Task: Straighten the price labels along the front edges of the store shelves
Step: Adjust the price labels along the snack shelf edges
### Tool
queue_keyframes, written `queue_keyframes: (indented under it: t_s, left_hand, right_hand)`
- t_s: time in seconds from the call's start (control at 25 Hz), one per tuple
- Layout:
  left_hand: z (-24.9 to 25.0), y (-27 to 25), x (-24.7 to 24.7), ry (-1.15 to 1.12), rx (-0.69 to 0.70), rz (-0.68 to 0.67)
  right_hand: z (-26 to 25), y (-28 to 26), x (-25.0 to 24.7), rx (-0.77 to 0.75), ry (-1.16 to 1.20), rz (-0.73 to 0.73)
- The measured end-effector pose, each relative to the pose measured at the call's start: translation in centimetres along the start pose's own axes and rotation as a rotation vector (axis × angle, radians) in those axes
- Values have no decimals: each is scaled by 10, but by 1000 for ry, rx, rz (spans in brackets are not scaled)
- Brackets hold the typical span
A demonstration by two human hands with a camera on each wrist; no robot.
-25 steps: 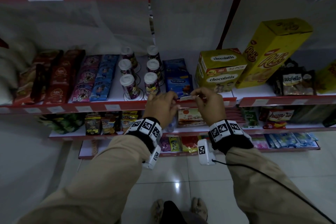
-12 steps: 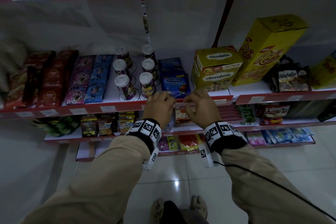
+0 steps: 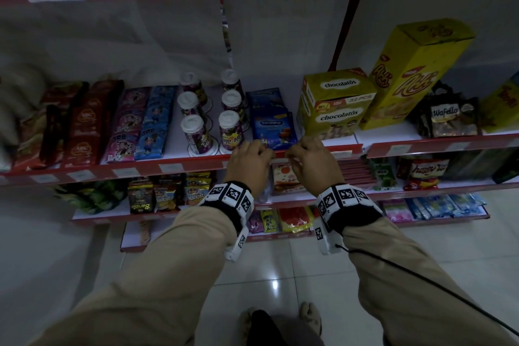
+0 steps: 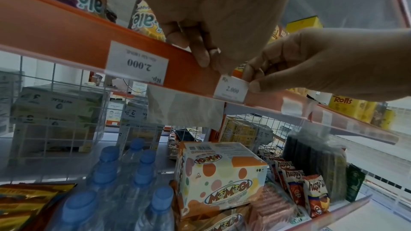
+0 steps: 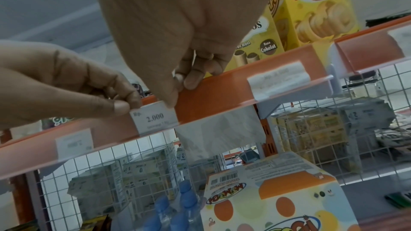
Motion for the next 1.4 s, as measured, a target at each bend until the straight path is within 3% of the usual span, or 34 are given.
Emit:
queue_keyframes:
  t_s: [0.8, 0.96, 1.12, 1.28, 1.4]
  left_hand:
    - [3, -11, -3, -32, -50, 11]
    - [1, -24, -7, 36, -133, 28]
    - [-28, -38, -15, 99, -200, 14]
    - [-58, -51, -21, 174, -138, -60]
    - [-70, -59, -21, 174, -149, -40]
  right_hand:
    - [8, 4, -5, -10, 101, -27]
    - [-2, 4, -5, -46, 58, -33]
    - [-13, 12, -2, -86, -1, -57]
    - [-35, 18, 10, -79, 4, -52]
    - [-59, 21, 21, -56, -26, -95]
Point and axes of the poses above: each hand's wrist, its own y-axis towards the middle knuckle, its own x-axis out of the palm, z = x × y, the point moved 2 cm from there along y, towards the middle knuckle, and after that the axes turned 5 degrees about y, right-handed, at the moved point
